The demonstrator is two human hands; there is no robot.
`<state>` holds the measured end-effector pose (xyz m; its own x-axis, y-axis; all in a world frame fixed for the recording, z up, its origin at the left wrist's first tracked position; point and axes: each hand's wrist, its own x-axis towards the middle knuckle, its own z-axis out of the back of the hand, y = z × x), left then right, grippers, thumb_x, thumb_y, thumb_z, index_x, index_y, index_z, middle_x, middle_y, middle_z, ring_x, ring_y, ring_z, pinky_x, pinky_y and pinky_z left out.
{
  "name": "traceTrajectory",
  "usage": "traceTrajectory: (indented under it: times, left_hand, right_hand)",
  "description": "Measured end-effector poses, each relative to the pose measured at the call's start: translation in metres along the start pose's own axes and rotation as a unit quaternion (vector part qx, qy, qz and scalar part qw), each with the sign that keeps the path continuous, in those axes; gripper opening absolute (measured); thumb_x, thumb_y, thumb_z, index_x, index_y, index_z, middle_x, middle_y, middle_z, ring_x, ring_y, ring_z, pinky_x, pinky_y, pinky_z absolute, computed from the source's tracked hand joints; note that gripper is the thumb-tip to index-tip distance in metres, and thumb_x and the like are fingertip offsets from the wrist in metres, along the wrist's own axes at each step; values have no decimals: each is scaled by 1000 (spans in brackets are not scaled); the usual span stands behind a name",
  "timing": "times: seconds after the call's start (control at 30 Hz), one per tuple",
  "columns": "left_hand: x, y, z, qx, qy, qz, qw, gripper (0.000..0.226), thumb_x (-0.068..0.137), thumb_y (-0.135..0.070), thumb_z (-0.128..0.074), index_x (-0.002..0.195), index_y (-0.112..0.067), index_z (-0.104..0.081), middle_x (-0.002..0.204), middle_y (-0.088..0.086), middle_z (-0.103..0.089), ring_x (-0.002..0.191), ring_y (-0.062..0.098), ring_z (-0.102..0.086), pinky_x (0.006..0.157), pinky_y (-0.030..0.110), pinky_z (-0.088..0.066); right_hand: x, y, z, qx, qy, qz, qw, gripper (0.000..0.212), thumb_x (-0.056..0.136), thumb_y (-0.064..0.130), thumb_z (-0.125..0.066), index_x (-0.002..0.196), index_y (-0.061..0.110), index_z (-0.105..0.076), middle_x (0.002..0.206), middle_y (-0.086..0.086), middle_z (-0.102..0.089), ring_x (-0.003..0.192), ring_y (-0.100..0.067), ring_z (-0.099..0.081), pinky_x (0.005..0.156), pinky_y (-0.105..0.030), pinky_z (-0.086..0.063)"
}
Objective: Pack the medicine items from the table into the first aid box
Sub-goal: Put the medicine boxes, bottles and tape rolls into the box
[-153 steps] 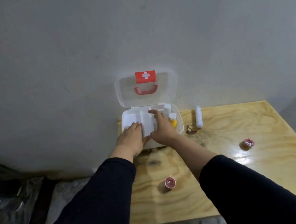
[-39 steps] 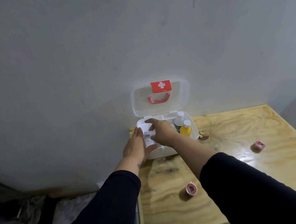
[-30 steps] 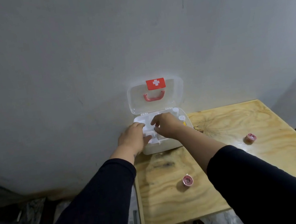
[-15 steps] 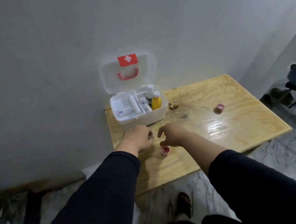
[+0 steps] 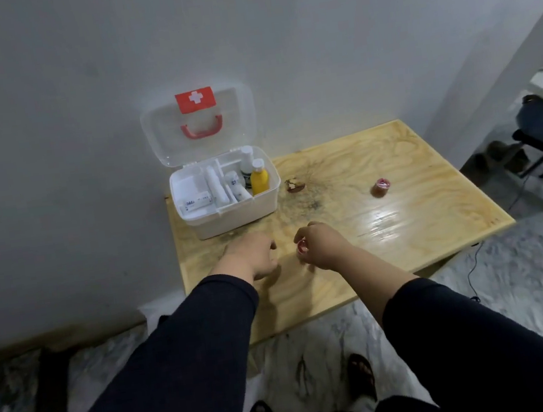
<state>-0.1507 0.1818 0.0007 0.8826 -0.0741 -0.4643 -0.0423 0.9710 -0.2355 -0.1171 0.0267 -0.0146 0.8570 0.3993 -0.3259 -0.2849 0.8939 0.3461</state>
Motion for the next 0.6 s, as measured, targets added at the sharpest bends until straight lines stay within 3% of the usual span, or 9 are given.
traceTrajectory:
  times: [0.3,0.6]
  left_hand:
    - [52,-93,23,-11,-11,-17,1000,54,87,-41,-62,136,-20,-52,139,2,-55,124,25,-54,100,39,-47]
    - [104,-152,24,-7,-41,9,999,52,91,-43,-59,137,-21,-50,144,1,-50,128,24,-51,100,41,-48]
  right_hand:
    - [9,-112,72,0,-55,-64,996,33,88,18,-54,120,10,-61,122,-16,-58,114,-29,-54,94,-34,-50]
    - [61,-194,116,5,-86,-52,995,33,90,15,-54,120,8,-62,121,-12,-56,111,-31,-57,85,-32,-47]
